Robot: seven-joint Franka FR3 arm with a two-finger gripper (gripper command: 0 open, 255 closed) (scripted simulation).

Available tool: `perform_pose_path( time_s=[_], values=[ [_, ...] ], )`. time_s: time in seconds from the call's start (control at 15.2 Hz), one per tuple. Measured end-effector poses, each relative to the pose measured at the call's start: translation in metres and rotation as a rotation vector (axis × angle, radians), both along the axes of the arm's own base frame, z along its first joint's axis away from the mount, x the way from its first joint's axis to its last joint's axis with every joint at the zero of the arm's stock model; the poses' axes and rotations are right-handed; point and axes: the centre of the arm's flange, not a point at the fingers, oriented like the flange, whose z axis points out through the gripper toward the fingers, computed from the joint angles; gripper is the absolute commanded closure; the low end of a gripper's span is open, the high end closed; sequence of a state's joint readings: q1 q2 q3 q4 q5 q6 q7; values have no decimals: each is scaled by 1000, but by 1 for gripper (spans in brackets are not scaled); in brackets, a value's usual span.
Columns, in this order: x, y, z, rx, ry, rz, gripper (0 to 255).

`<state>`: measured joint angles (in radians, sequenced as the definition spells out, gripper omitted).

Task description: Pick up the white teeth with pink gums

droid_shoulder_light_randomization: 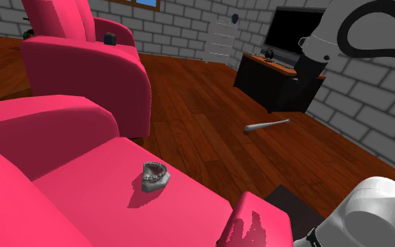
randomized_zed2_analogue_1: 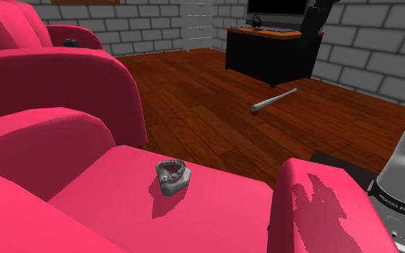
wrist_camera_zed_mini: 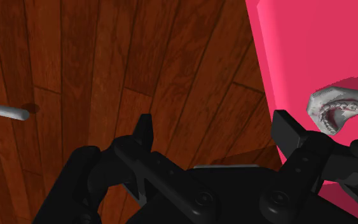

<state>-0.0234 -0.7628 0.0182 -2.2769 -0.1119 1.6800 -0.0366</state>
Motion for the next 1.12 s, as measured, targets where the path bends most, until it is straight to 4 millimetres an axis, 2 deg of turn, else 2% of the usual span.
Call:
perform_pose_path(
  time_s=[0.13,0.26,1.12],
  values=[
    [5,1,-4,3,3,5,0],
    [18,10,-17,12,12,23,0],
    [135,68,-128,84,79,167,0]
  ],
)
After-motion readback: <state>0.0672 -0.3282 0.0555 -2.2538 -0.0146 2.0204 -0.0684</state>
